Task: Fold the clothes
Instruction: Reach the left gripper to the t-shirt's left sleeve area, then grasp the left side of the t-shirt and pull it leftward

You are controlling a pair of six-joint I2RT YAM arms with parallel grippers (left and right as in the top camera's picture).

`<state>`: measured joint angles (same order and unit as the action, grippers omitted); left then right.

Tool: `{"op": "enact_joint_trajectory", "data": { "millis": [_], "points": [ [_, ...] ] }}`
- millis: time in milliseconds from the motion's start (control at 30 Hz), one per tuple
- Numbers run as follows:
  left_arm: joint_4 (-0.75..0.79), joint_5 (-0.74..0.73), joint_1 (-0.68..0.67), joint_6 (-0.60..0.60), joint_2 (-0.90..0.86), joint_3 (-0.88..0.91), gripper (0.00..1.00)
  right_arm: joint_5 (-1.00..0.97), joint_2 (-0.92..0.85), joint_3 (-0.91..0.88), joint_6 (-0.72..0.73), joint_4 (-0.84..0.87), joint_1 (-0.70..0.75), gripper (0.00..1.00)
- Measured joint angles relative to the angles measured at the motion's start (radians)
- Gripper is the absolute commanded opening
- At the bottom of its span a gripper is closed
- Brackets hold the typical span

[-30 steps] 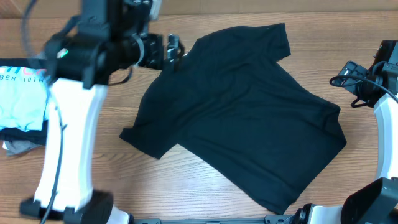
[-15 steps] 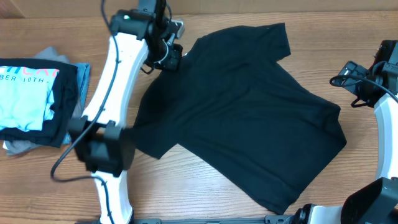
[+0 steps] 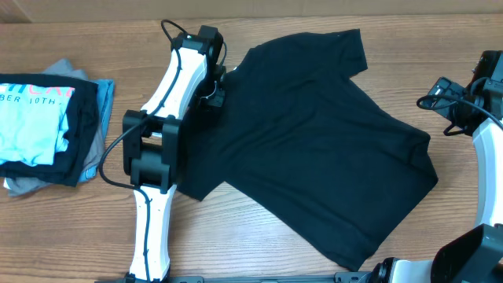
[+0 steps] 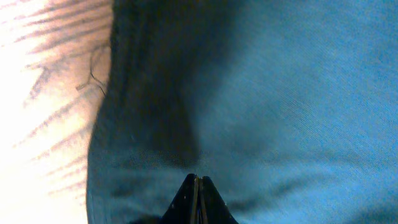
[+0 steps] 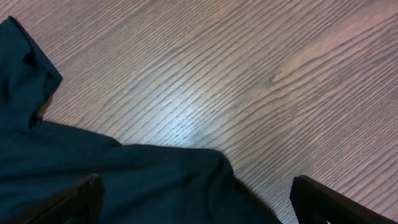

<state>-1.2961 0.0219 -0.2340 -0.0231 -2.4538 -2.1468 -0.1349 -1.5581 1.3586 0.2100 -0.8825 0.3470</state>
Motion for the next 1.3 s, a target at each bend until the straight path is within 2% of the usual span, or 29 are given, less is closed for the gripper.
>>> {"op": "enact_joint_trajectory", "data": {
  "millis": [367,733,933,1300],
  "points": [
    [0.038,0.069,0.024,-0.034,-0.018,0.002,0.04,0.000,0.000,0.000,0.000,0.000,0.000,1.00],
    [0.079,0.114,0.052,-0.084,0.015,0.110,0.04,0.000,0.000,0.000,0.000,0.000,0.000,1.00],
    [0.015,0.196,0.075,-0.159,0.035,0.168,0.04,0.000,0.000,0.000,0.000,0.000,0.000,1.00],
    [-0.100,0.270,0.229,-0.282,0.050,0.259,0.04,0.000,0.000,0.000,0.000,0.000,0.000,1.00]
  ]
}}
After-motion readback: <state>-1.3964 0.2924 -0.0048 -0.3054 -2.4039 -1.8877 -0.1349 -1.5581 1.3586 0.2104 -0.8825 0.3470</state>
